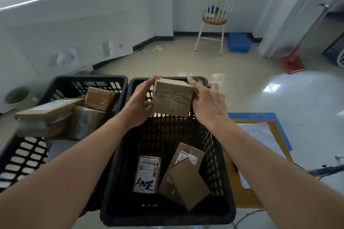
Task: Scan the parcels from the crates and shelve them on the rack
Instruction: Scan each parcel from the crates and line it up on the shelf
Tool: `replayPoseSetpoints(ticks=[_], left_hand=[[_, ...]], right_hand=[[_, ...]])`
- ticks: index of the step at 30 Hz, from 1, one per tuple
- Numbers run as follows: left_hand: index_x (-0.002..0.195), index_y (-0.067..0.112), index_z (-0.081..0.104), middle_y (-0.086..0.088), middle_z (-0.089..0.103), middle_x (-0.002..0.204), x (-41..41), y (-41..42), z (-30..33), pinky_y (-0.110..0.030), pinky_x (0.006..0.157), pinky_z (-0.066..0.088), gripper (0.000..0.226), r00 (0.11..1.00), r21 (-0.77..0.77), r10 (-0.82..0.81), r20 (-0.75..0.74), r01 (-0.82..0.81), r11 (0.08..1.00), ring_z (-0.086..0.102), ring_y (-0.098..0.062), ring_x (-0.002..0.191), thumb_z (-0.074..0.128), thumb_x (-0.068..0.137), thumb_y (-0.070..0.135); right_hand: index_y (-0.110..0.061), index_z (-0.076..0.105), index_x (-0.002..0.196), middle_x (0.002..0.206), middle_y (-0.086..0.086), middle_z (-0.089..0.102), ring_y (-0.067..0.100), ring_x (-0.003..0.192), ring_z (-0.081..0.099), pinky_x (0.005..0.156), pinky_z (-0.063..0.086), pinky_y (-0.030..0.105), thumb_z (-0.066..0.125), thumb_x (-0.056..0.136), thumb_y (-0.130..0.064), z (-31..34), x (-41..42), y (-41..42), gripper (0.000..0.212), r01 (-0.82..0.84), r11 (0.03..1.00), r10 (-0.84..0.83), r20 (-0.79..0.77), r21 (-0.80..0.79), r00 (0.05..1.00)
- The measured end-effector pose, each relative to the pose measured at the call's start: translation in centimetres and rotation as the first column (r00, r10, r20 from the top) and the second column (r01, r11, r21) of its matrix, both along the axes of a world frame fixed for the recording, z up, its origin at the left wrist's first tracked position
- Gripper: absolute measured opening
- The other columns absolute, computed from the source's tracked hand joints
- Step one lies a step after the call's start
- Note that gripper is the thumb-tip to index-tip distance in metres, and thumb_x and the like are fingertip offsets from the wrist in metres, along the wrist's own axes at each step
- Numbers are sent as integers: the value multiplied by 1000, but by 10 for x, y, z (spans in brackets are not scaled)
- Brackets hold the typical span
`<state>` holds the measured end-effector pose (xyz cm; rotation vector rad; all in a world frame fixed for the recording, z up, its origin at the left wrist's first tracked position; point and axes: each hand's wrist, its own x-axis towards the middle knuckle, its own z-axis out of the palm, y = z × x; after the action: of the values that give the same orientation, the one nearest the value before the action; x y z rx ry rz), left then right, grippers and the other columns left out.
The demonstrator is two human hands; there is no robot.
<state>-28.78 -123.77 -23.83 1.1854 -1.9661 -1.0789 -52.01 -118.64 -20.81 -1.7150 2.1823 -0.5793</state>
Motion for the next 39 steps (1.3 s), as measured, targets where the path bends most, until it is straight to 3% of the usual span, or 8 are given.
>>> replayPoseSetpoints(ticks=[2, 5, 12, 17, 23, 27, 31, 39], left_hand=[[155, 51, 35, 0, 37, 151, 0, 3, 3, -45, 78, 67, 110, 1000, 41, -5, 8, 5, 999, 43, -28, 141, 80, 80, -15], [157, 53, 34, -8, 46, 151, 4, 6, 12, -49, 91, 64, 116, 982, 255, -66, -179, 111, 960, 59, -30, 131, 81, 79, -18], [149, 32, 61, -20, 51, 156, 17, 4, 23, -53, 91, 61, 67, 728, 627, 192, -658, 389, 676, 62, -41, 125, 50, 94, -5], [129, 35, 64, -16, 43, 154, 14, 1, 37, -59, 91, 60, 35, 797, 603, 167, -581, 283, 746, 61, -43, 125, 68, 94, 32], [153, 67, 28, -16, 49, 154, 28, -5, 35, -49, 95, 60, 109, 846, 532, 139, -515, 188, 826, 64, -38, 131, 77, 80, 3], [163, 55, -4, -18, 53, 147, 34, -7, 35, -54, 114, 49, 150, 925, 505, 172, -338, 24, 863, 67, -33, 126, 97, 60, 15], [167, 32, 12, -8, 54, 139, 40, -6, 42, -49, 113, 51, 138, 907, 448, 239, -348, -63, 892, 64, -26, 127, 96, 61, 7], [161, 32, 37, -10, 57, 141, 63, -21, 52, -44, 104, 59, 115, 895, 319, 214, -391, -86, 944, 70, -23, 120, 97, 66, 4]], right_hand=[[-57, 34, 157, 137, 11, 41, 37, 107, 51, 96, 50, 49, 54, 108, -29, -1, 2, 0, 60, -19, 1000, 19, 4, -12, 1000], [-58, 38, 155, 142, 11, 40, 40, 110, 53, 97, 52, 50, 51, 110, -26, -6, 3, 0, 57, -35, 999, 35, 11, -30, 999], [-54, 45, 154, 145, 12, 39, 42, 116, 52, 100, 54, 55, 53, 110, -25, -5, 6, 5, 53, -60, 995, 62, 21, -79, 998], [-54, 45, 154, 147, 12, 39, 43, 115, 52, 100, 53, 56, 41, 113, -37, 0, 17, 5, 44, -88, 993, 88, -12, -81, 996], [-63, 19, 158, 138, 12, 42, 35, 109, 53, 93, 57, 53, 44, 111, -41, 12, 18, 4, 58, -83, 988, 85, 9, -134, 996], [-62, 18, 158, 127, 11, 48, 32, 107, 55, 96, 56, 52, 43, 109, -51, 22, 23, 4, 57, -93, 990, 98, 41, -105, 994], [-51, 35, 158, 113, 8, 63, 28, 100, 61, 96, 55, 50, 42, 108, -51, 28, 30, 5, 51, -135, 985, 145, 89, -109, 985], [-44, 49, 154, 149, -9, 61, 9, 131, 57, 96, 40, 22, 50, 110, -41, 57, 38, 20, 44, -335, 942, 332, 129, 4, 934]])
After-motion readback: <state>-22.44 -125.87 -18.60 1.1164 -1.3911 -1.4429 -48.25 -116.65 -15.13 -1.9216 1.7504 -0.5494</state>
